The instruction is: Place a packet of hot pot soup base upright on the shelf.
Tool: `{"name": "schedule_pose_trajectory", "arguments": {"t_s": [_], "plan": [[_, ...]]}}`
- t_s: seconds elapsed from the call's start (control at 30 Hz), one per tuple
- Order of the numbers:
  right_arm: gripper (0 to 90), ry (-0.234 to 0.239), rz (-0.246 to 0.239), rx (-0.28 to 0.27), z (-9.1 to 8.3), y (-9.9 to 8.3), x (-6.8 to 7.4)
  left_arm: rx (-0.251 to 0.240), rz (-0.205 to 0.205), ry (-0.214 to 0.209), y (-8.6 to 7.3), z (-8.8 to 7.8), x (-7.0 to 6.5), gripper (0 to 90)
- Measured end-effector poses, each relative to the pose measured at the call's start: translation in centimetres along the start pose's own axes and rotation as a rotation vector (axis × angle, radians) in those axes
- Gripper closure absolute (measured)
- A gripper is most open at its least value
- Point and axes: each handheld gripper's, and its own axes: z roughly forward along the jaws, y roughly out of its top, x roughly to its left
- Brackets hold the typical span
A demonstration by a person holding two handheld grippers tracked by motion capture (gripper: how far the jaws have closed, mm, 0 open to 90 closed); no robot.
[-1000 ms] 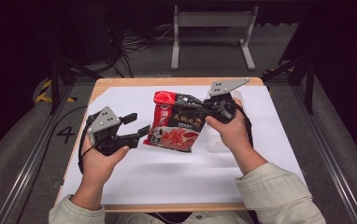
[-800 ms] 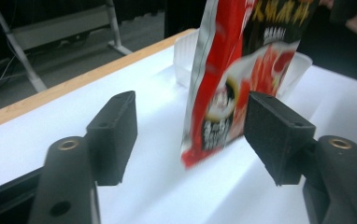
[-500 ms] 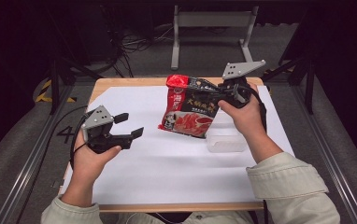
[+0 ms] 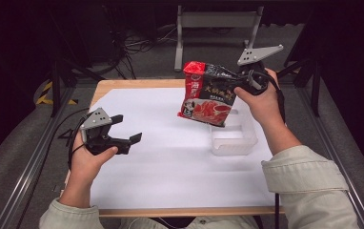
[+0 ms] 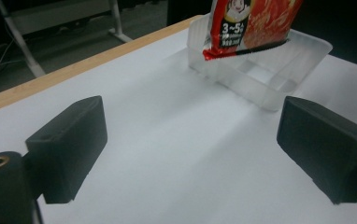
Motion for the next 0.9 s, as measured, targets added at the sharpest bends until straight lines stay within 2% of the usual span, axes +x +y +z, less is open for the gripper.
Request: {"name": "schedule_pose_trajectory", "arguments": {"t_s": [0.2,0.23,0.37,0.4,0.53,0.67,0.7,0.77,0.9], "plan": [[81.8,-0.043,0.005,0.021,-0.5,-0.1,-1.5,0.019,-0.015,0.002,-0.4,0.0,0.4,5.4],[81.8,-0.053,0.005,0.025,-0.6,-0.1,-1.8,0.024,-0.002,0.005,-0.4,-0.1,0.4,5.4],[81.8,-0.073,0.010,0.033,-0.9,-0.4,-3.0,0.025,-0.008,0.010,-0.6,-0.2,0.5,3.5],[81.8,-0.079,0.008,0.036,-0.9,-0.5,-3.3,0.033,0.003,0.018,-0.6,-0.3,0.6,3.3],[81.8,-0.106,0.005,0.048,-0.9,-0.8,-4.0,0.040,-0.013,0.024,-0.7,-0.2,0.6,3.2],[81.8,-0.132,0.005,0.061,-0.9,-1.2,-4.7,0.050,-0.011,0.021,-0.8,-0.2,0.7,3.2],[81.8,-0.138,0.004,0.063,-0.9,-1.3,-4.9,0.056,-0.023,0.021,-0.8,-0.2,0.7,3.1],[81.8,-0.148,0.008,0.067,-0.9,-1.5,-5.3,0.053,-0.008,0.026,-0.8,-0.2,0.9,3.0],[81.7,-0.168,0.012,0.076,-0.9,-1.9,-6.0,0.056,-0.019,0.041,-1.0,-0.3,0.9,2.9]]}}
